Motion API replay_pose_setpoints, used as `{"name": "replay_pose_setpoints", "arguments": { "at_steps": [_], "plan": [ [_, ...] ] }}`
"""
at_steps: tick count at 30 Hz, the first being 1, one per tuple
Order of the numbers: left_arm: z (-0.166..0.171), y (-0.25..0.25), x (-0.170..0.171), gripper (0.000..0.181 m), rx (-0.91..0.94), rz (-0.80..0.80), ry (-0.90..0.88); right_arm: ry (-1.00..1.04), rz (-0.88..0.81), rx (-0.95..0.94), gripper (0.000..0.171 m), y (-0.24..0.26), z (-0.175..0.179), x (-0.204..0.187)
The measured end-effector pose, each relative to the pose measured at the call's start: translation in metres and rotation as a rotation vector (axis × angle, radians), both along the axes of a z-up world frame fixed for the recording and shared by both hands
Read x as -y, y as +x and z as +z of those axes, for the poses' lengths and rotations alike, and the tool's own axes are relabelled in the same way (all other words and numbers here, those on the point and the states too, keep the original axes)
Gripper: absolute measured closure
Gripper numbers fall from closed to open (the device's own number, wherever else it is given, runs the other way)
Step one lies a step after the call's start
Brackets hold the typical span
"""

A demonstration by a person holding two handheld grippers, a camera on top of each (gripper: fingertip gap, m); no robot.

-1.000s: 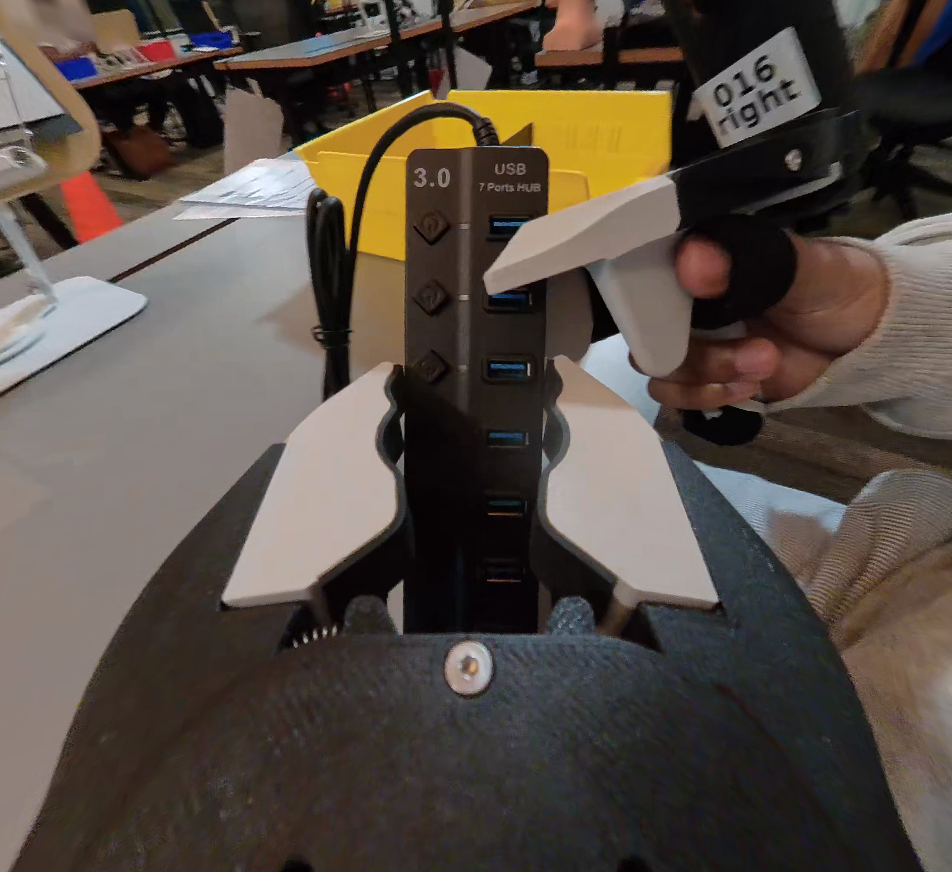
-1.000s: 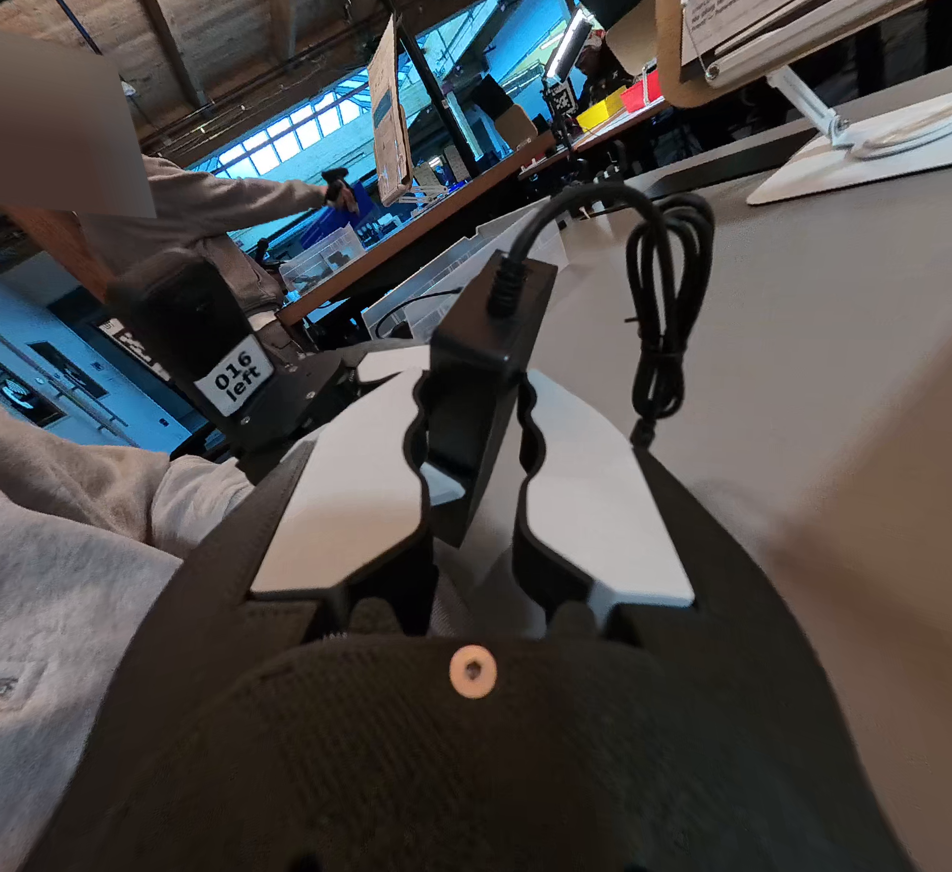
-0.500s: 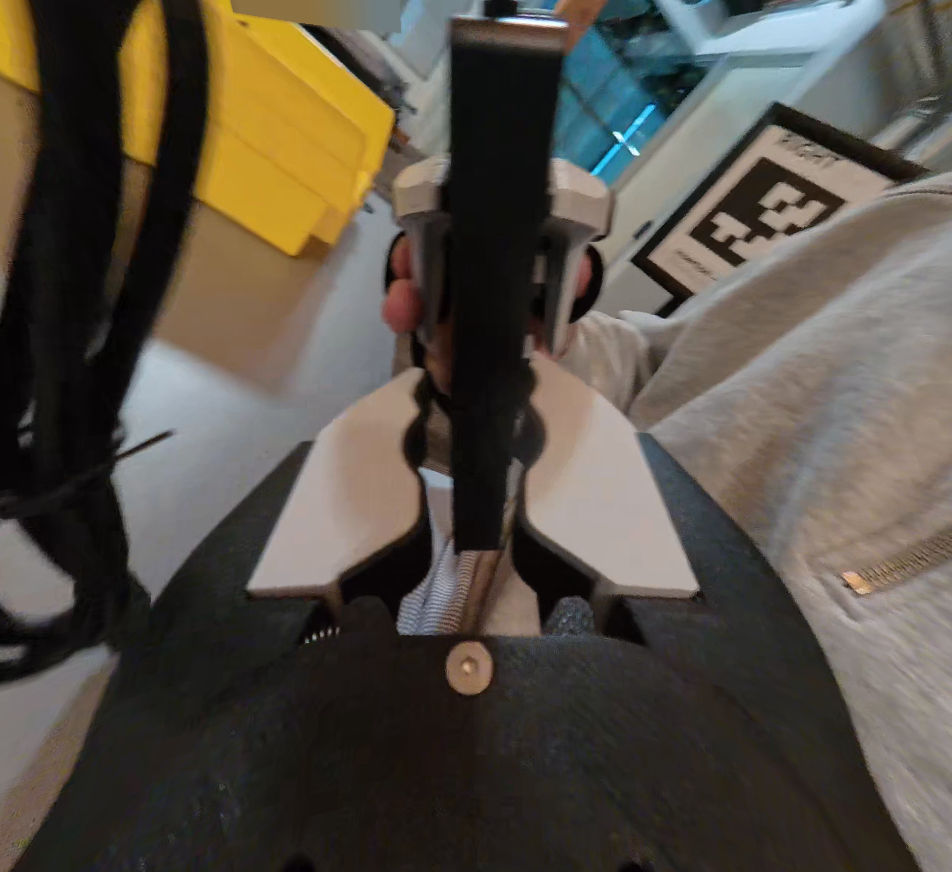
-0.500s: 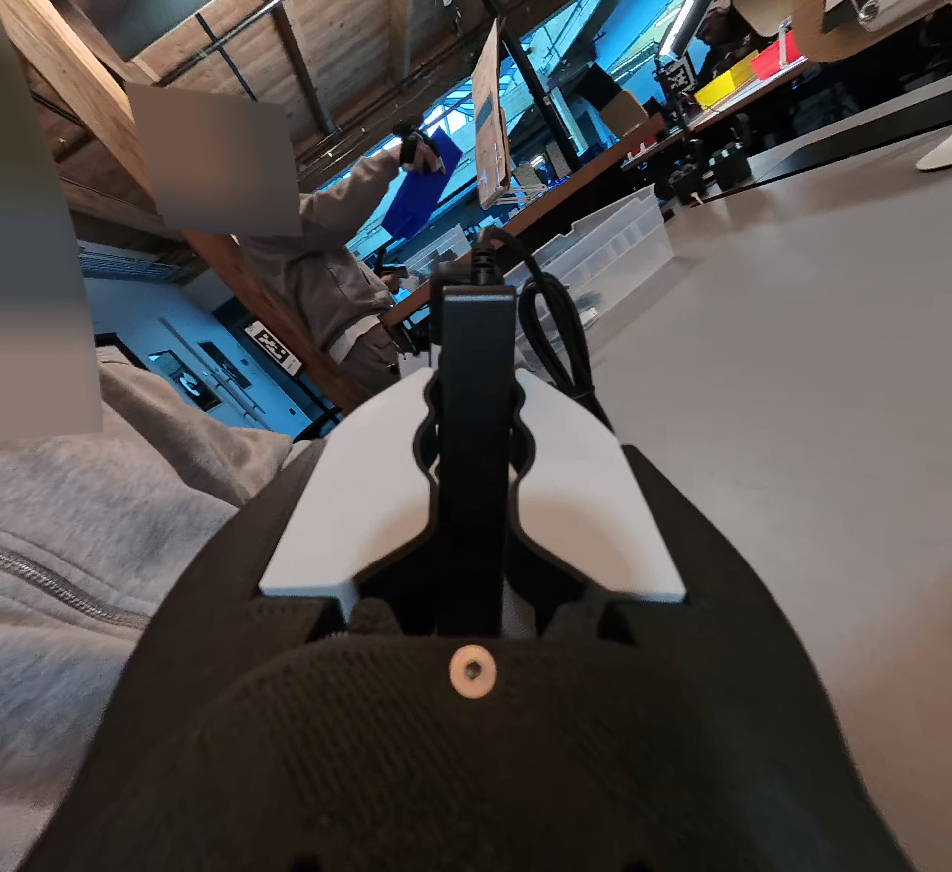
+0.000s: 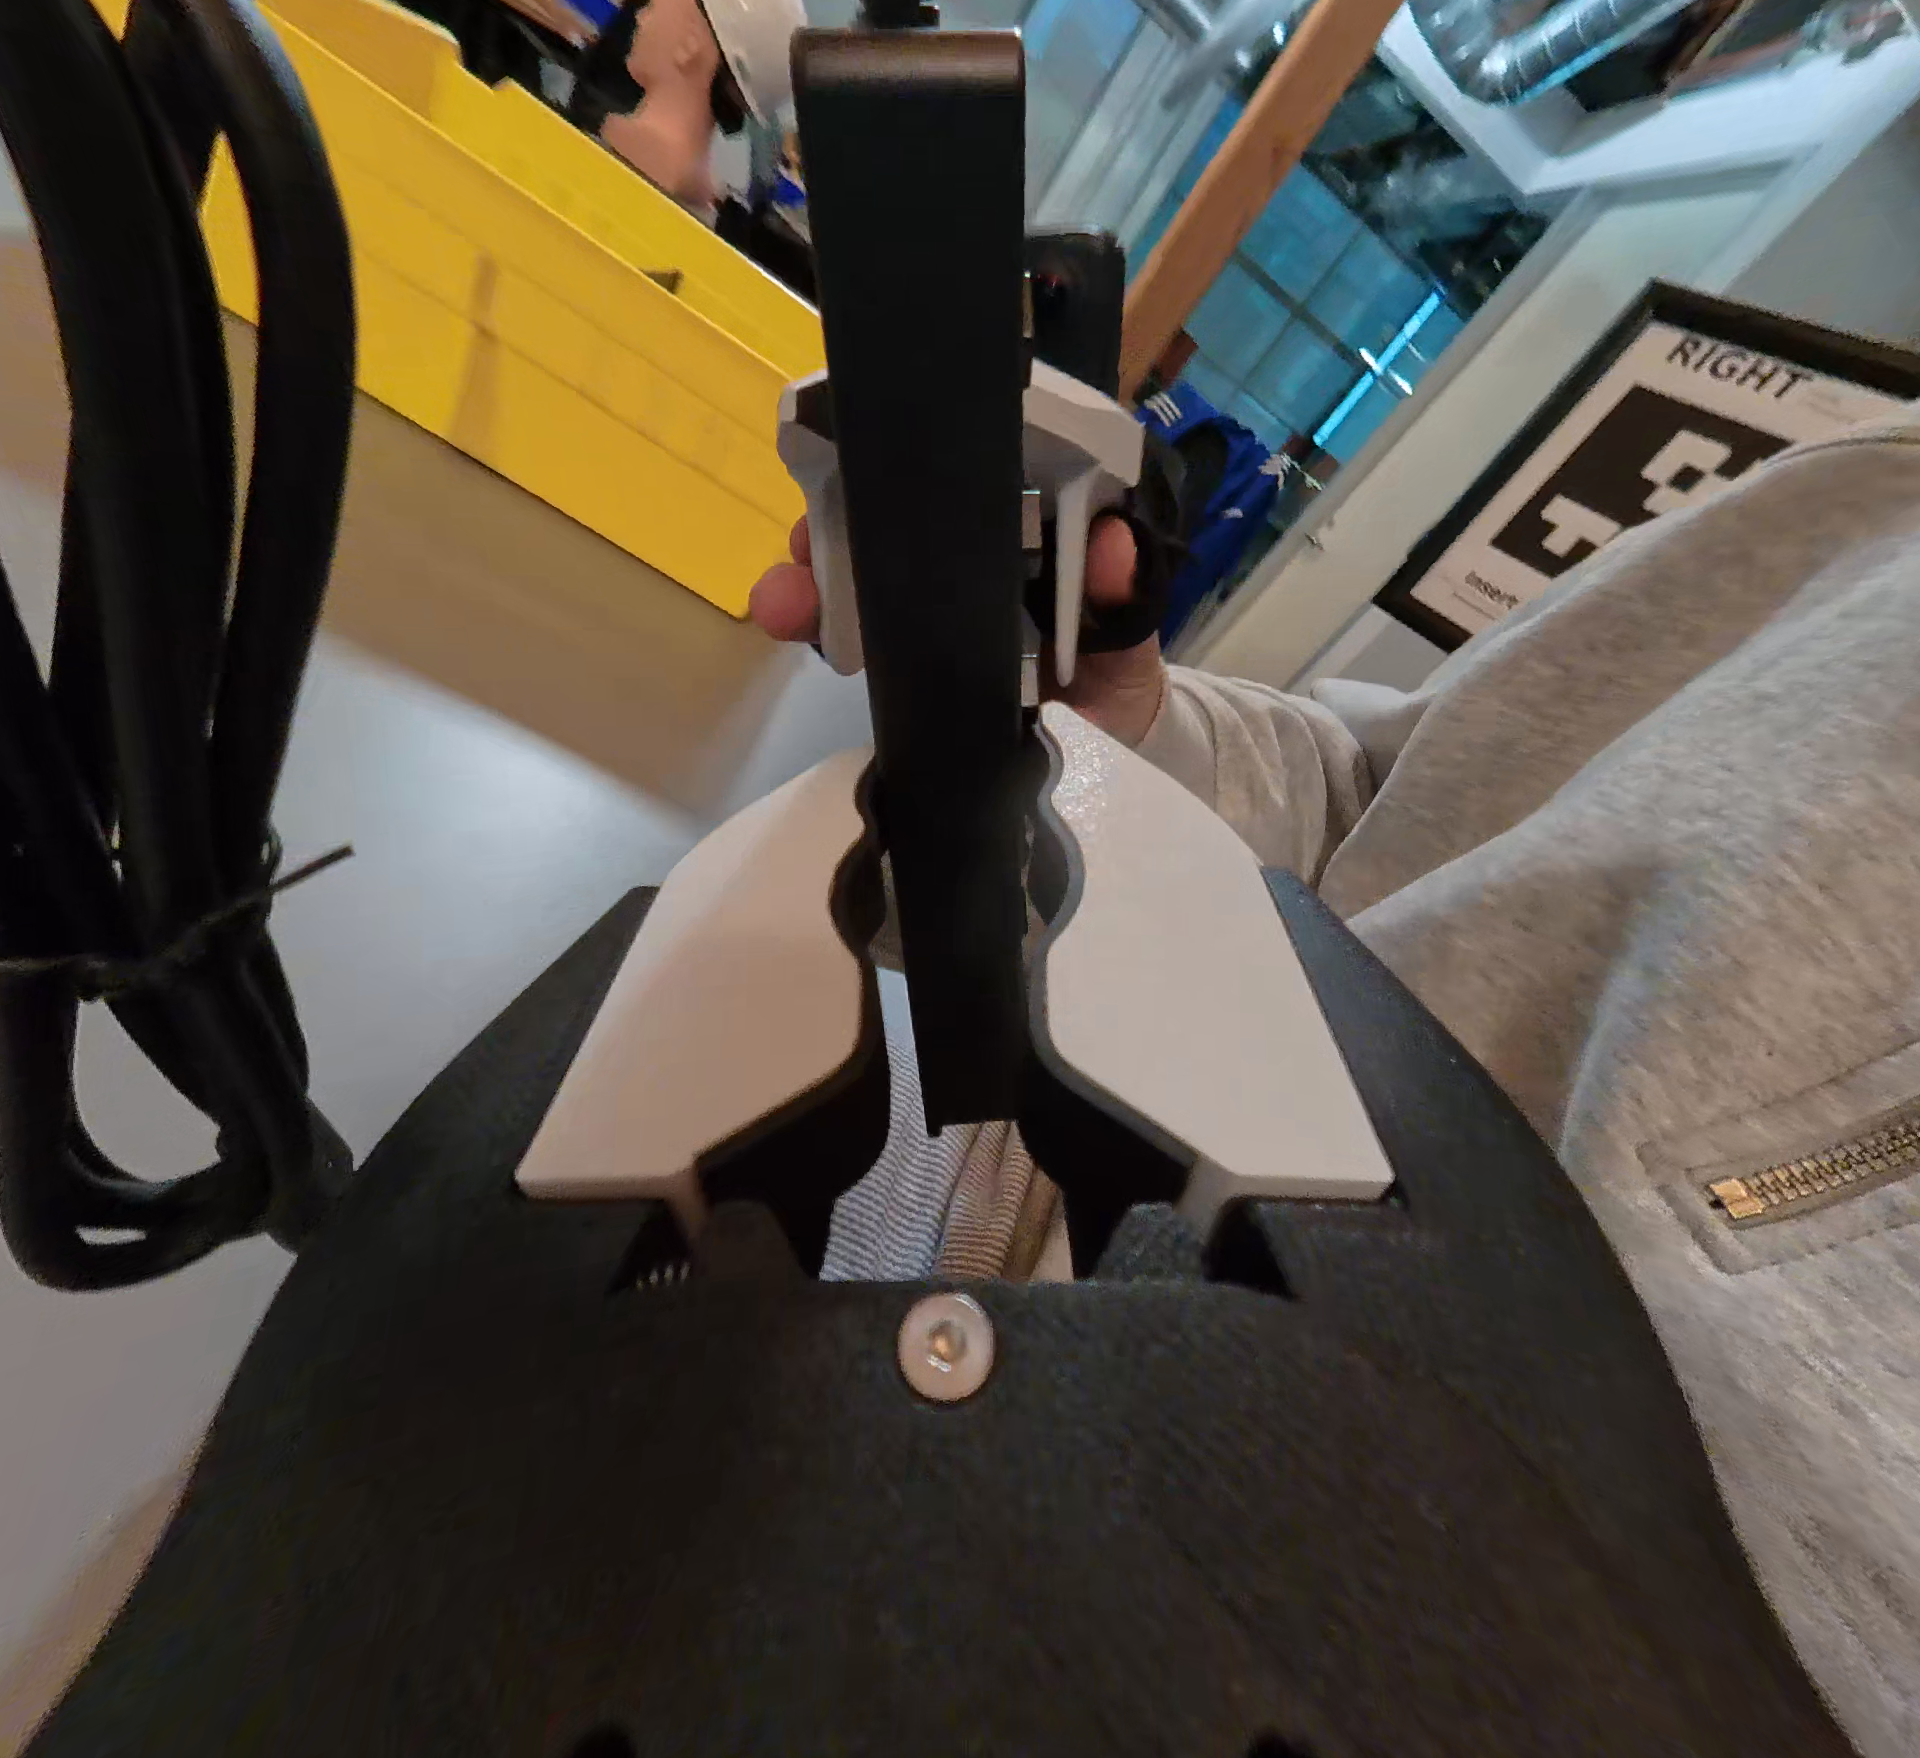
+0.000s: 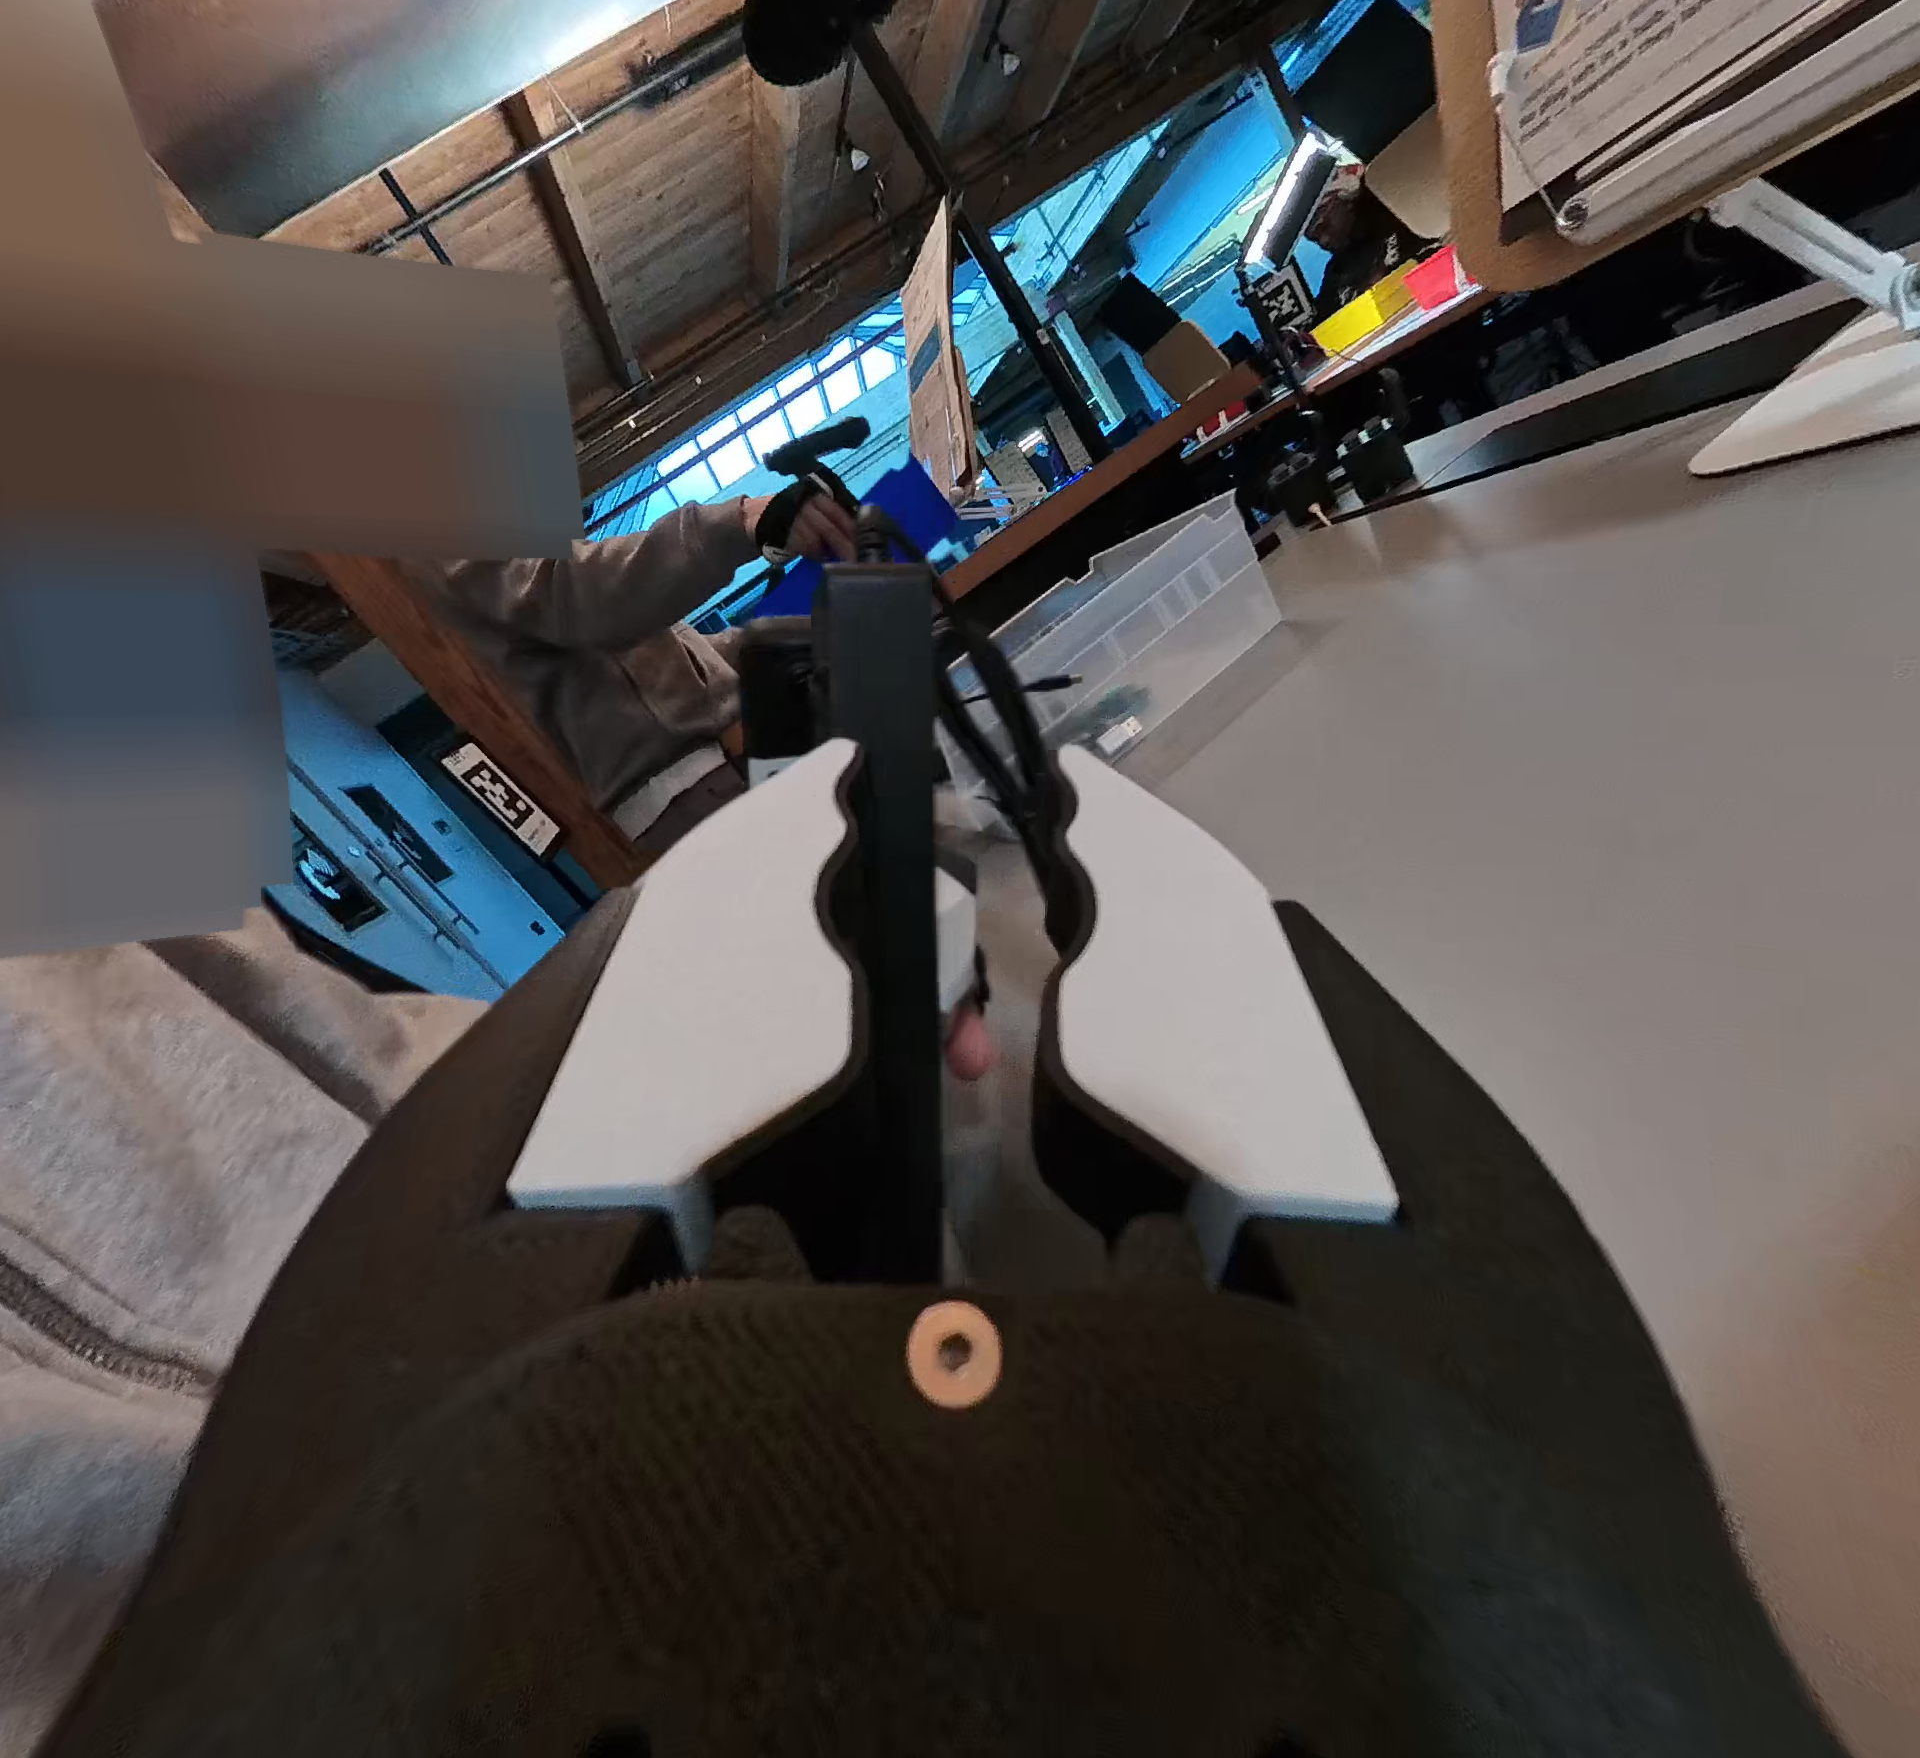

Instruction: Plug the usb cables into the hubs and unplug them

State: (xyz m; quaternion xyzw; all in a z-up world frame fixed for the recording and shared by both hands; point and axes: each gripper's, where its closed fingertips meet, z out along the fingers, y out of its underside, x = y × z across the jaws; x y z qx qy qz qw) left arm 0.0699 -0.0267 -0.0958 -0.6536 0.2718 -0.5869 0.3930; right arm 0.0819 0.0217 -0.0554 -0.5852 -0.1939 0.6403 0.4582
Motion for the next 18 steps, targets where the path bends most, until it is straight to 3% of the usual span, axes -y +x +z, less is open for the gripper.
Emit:
{"name": "replay_pose_setpoints", "arguments": {
  "at_steps": [7,12,18],
  "plan": [
    [0.024,-0.055,0.006,0.155,0.049,0.246,0.06,-0.032,0.053,0.077,0.141,-0.042,-0.014,-0.016],
    [0.031,-0.107,0.032,0.154,0.042,0.469,0.082,0.223,0.152,0.288,0.141,-0.101,-0.023,0.003],
    [0.036,-0.192,0.075,0.155,-0.005,0.804,0.09,0.542,0.423,0.536,0.134,-0.197,-0.048,0.051]
  ]
}}
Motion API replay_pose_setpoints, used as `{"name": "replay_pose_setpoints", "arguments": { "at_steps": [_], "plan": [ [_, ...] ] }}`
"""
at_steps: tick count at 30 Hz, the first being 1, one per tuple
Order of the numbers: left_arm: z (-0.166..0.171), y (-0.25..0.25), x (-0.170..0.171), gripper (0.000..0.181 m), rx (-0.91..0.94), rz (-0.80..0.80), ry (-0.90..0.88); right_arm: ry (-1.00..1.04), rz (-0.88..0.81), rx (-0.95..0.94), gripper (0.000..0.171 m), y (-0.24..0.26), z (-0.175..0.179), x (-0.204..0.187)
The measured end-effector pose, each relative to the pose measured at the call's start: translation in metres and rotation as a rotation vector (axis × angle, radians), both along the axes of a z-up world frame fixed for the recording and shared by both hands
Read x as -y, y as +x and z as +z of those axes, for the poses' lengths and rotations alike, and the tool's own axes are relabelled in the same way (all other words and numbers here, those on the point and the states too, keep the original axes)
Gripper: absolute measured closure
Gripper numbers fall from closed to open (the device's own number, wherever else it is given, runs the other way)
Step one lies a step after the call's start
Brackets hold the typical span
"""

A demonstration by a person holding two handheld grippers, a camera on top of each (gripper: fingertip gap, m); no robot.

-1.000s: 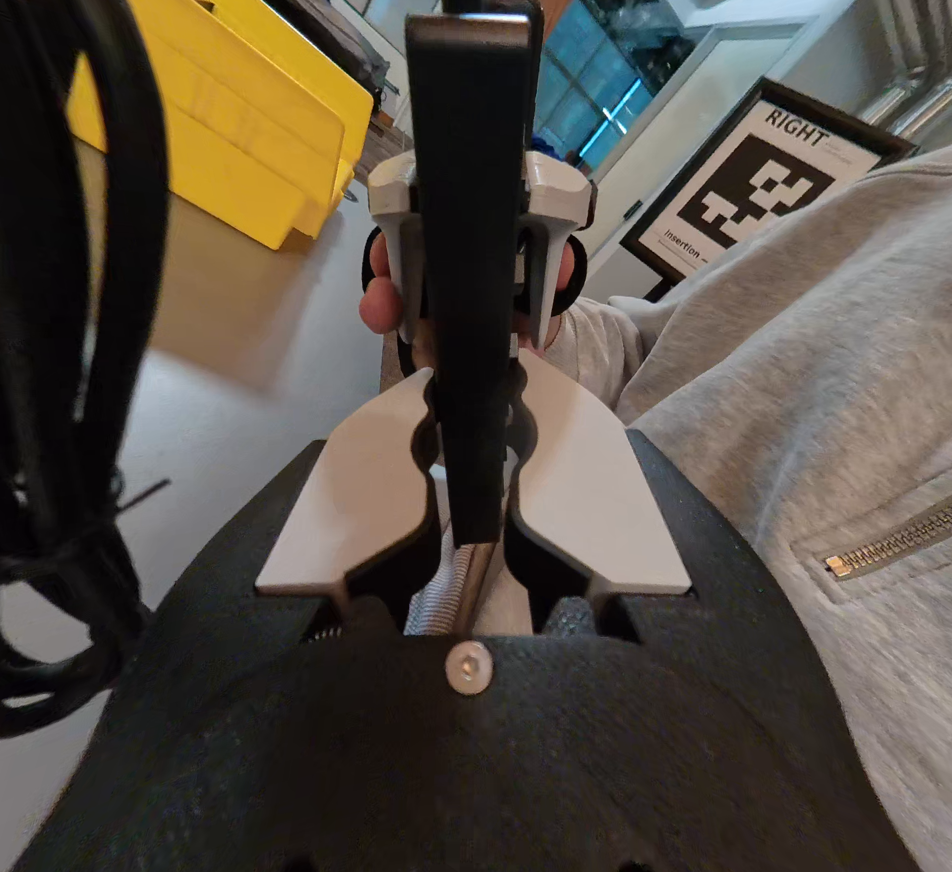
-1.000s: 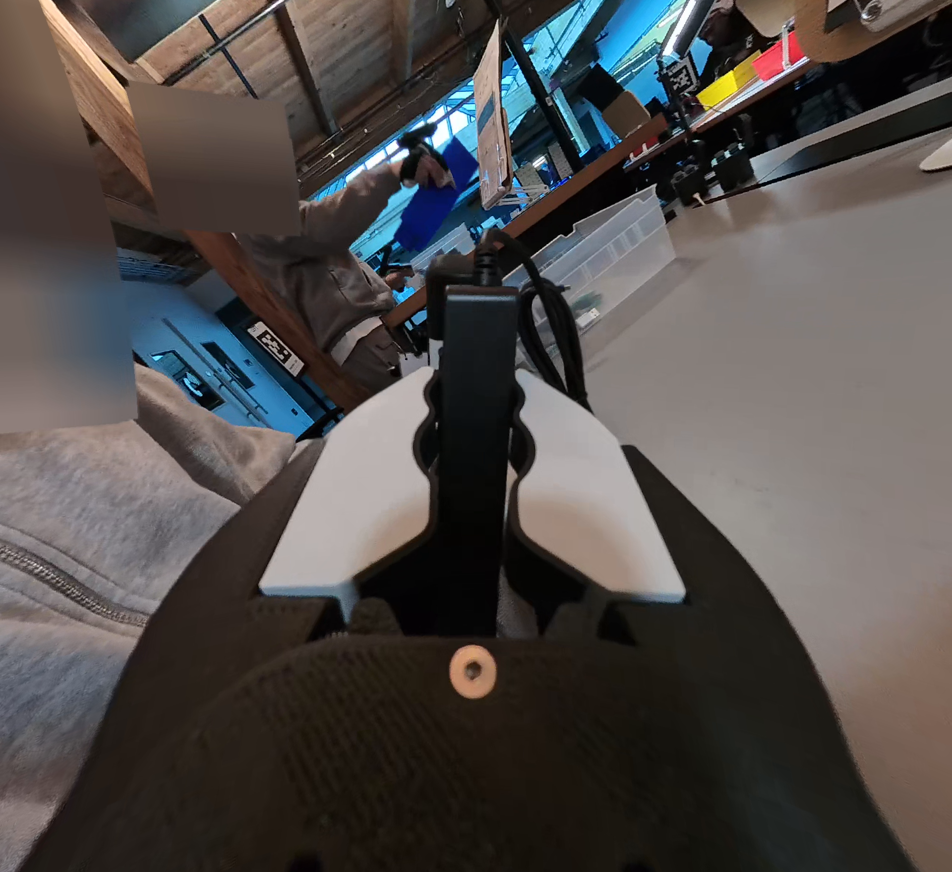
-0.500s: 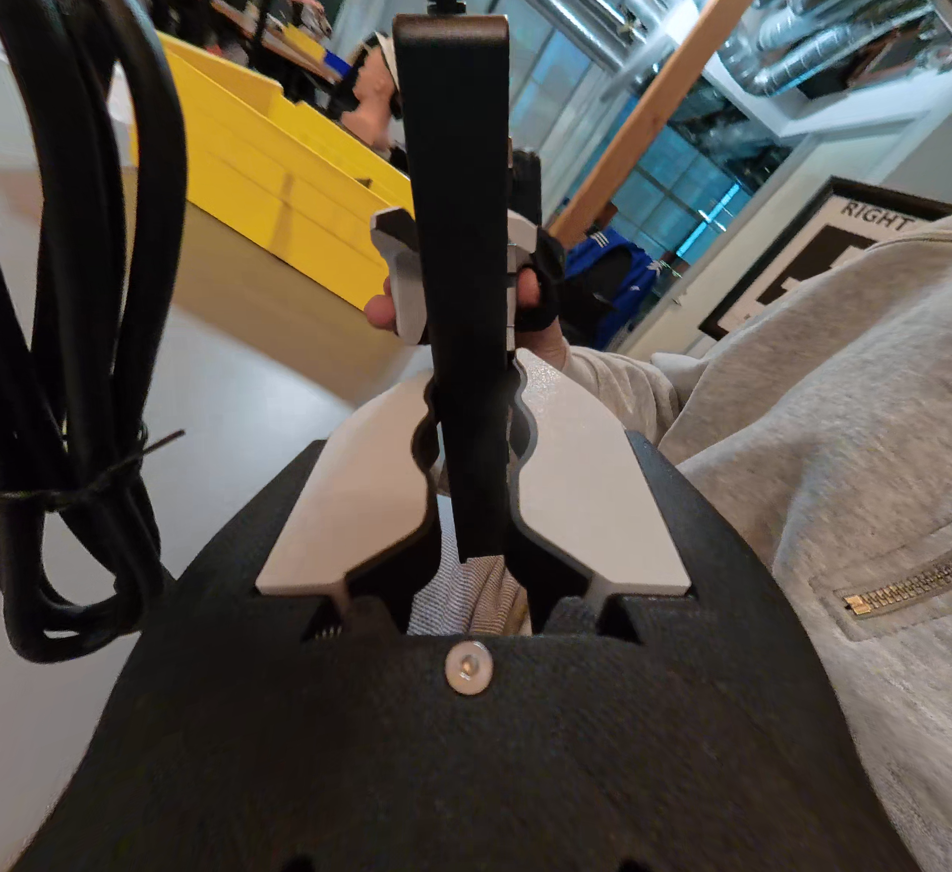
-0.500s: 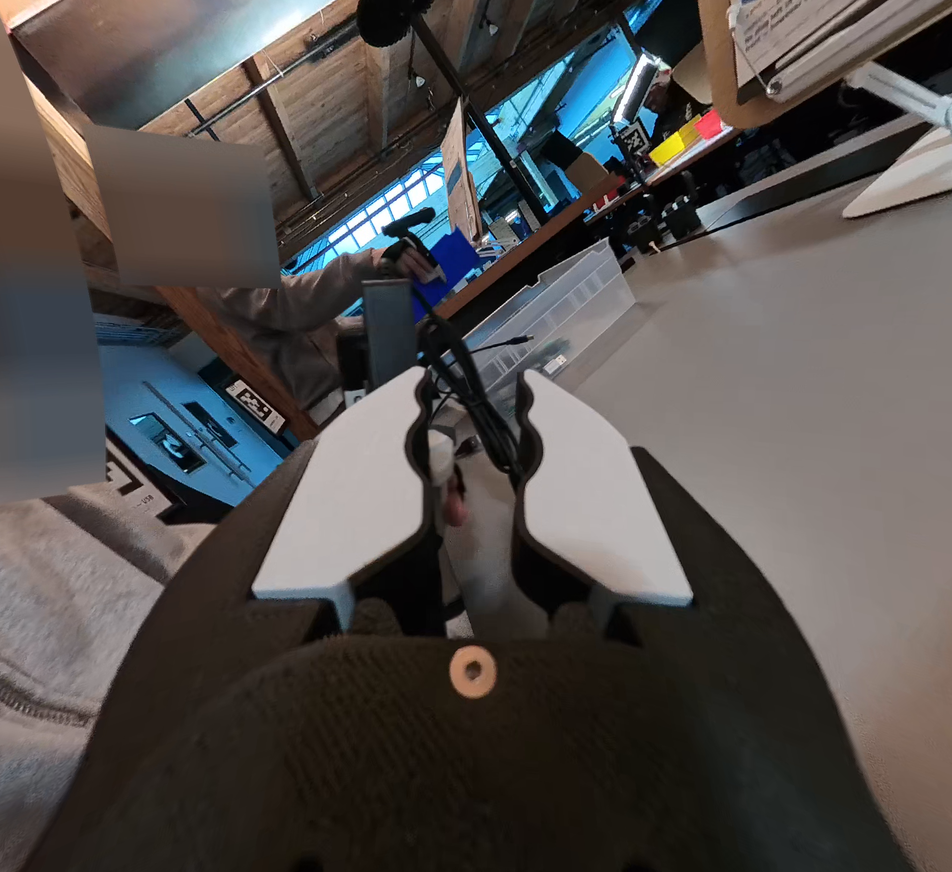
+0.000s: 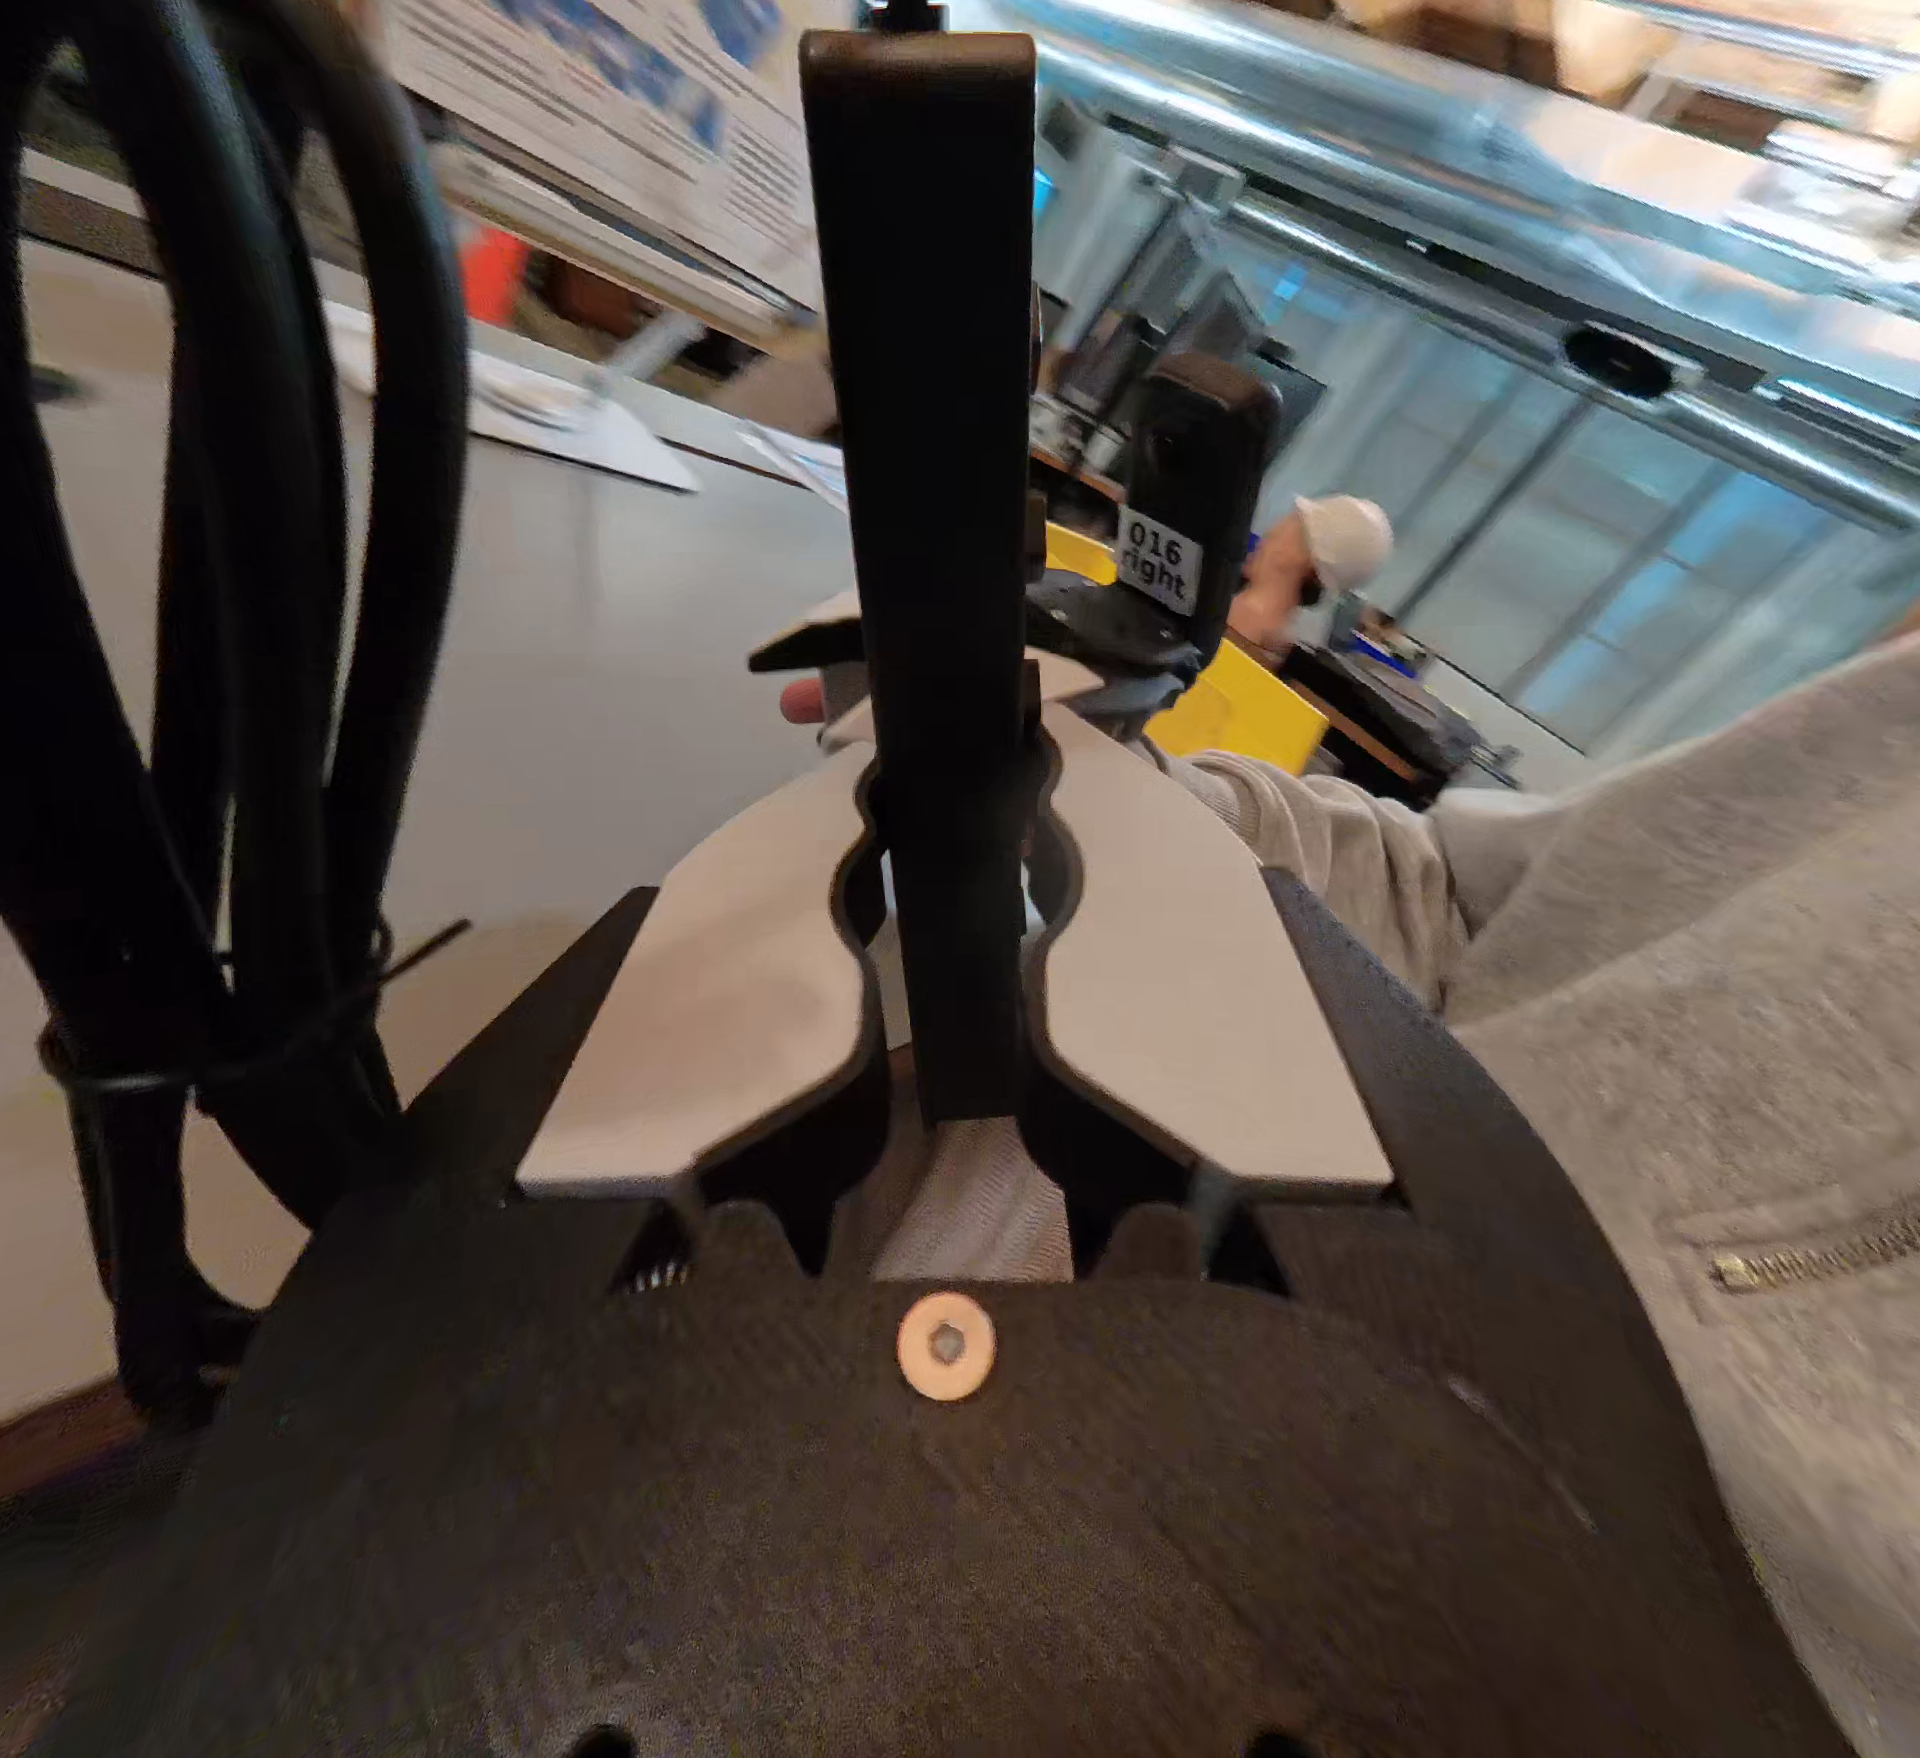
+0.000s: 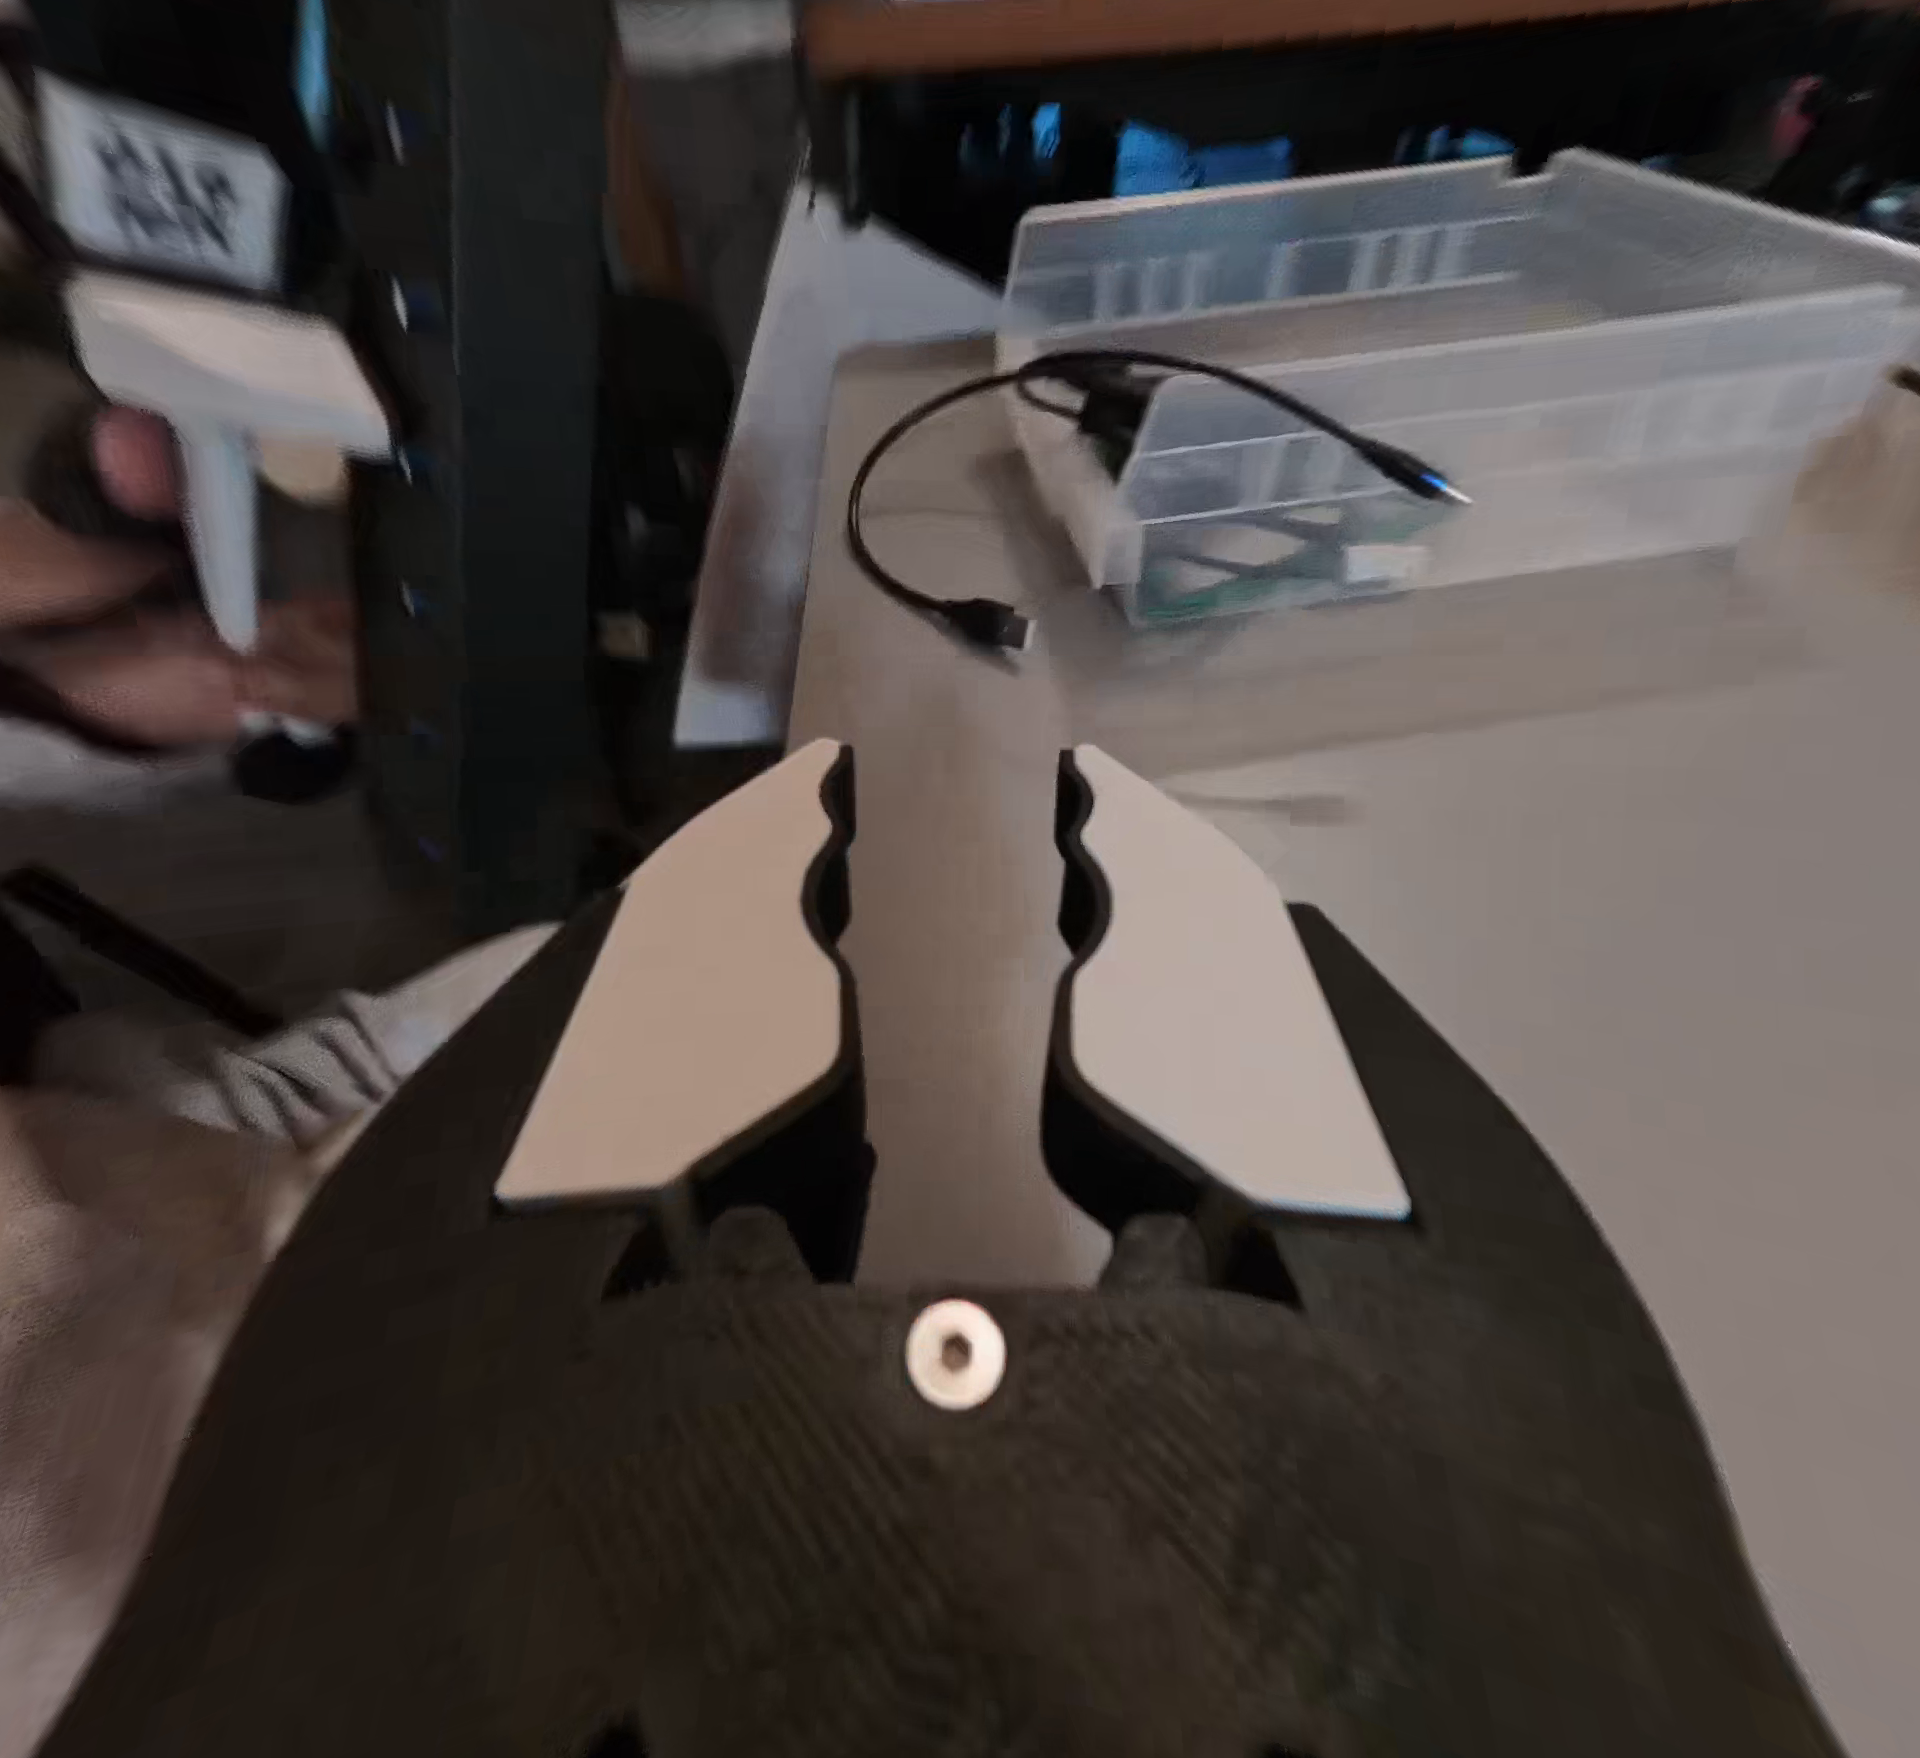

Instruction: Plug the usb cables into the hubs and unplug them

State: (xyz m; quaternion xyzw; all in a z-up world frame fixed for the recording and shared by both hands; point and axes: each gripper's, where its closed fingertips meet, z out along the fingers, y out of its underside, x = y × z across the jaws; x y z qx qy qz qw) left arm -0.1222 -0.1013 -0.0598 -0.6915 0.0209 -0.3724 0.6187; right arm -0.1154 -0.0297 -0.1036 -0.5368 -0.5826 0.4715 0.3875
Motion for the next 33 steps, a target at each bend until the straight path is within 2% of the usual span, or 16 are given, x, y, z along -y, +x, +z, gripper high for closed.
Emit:
{"name": "replay_pose_setpoints", "arguments": {
  "at_steps": [4,8,11,13,14,15,17,19,24,29,33],
  "plan": [
    [0.014,-0.068,0.022,0.155,0.012,0.242,0.019,0.267,0.138,0.098,0.136,-0.069,-0.016,0.018],
    [0.011,-0.127,0.038,0.154,-0.083,0.462,0.011,0.471,0.285,0.232,0.138,-0.128,-0.044,0.035],
    [0.007,-0.145,0.041,0.155,-0.102,0.516,0.009,0.589,0.316,0.339,0.135,-0.161,-0.069,0.034],
    [0.002,-0.148,0.039,0.154,-0.083,0.51,0.002,0.56,0.332,0.455,0.133,-0.172,-0.09,0.031],
    [-0.001,-0.147,0.038,0.154,-0.075,0.503,-0.002,0.513,0.335,0.493,0.149,-0.174,-0.096,0.031],
    [-0.004,-0.146,0.036,0.154,-0.072,0.496,-0.008,0.476,0.336,0.502,0.157,-0.174,-0.095,0.031],
    [-0.007,-0.143,0.034,0.154,-0.087,0.478,-0.007,0.439,0.348,0.512,0.159,-0.165,-0.09,0.031],
    [-0.007,-0.139,0.032,0.154,-0.115,0.466,0.003,0.383,0.324,0.444,0.163,-0.15,-0.072,0.03],
    [-0.009,-0.123,0.024,0.155,-0.181,0.414,0.014,0.208,0.208,0.366,0.163,-0.069,-0.029,-0.004],
    [-0.01,-0.106,0.004,0.155,-0.199,0.354,0.02,0.184,-0.008,0.397,0.163,0.032,-0.033,-0.06],
    [-0.01,-0.083,-0.018,0.155,-0.221,0.288,0.025,0.06,-0.176,0.336,0.163,0.096,-0.035,-0.086]
  ]
}}
